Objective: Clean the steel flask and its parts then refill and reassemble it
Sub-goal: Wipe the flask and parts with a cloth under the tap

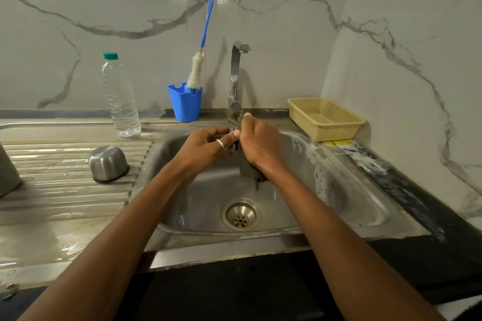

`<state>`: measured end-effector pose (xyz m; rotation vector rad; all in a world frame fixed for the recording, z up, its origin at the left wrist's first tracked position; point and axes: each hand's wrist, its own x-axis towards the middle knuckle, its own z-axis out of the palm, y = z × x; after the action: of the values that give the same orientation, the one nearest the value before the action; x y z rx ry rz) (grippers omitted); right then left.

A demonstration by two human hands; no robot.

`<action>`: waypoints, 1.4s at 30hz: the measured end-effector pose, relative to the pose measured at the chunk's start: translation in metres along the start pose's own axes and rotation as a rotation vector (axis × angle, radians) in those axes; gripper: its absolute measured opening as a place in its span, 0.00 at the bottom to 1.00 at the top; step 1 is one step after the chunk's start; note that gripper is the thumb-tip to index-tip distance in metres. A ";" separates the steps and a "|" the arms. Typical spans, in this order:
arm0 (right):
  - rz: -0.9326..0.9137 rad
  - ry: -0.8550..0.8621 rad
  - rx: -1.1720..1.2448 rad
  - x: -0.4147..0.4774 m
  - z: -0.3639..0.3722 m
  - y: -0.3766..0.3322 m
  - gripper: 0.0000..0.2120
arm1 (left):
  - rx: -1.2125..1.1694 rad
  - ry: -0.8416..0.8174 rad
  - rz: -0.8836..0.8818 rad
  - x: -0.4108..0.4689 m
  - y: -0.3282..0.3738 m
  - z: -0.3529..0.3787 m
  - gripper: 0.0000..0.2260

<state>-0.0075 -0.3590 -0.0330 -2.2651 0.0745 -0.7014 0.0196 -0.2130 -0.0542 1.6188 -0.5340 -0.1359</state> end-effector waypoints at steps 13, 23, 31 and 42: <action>0.337 -0.303 0.196 0.002 -0.007 0.006 0.23 | 0.037 -0.105 -0.018 -0.005 -0.006 -0.005 0.18; -0.290 0.110 0.055 0.000 0.002 0.009 0.16 | -0.308 -0.004 -0.172 -0.002 0.005 0.001 0.20; 0.416 -0.480 0.365 0.003 -0.002 0.013 0.20 | 0.063 -0.059 0.018 -0.006 -0.009 -0.006 0.19; -0.027 0.073 0.201 0.002 -0.008 -0.004 0.26 | -0.216 -0.074 -0.090 -0.011 0.004 0.007 0.16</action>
<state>-0.0109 -0.3619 -0.0244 -2.0520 0.0081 -0.7708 0.0057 -0.2146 -0.0536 1.4315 -0.4859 -0.3108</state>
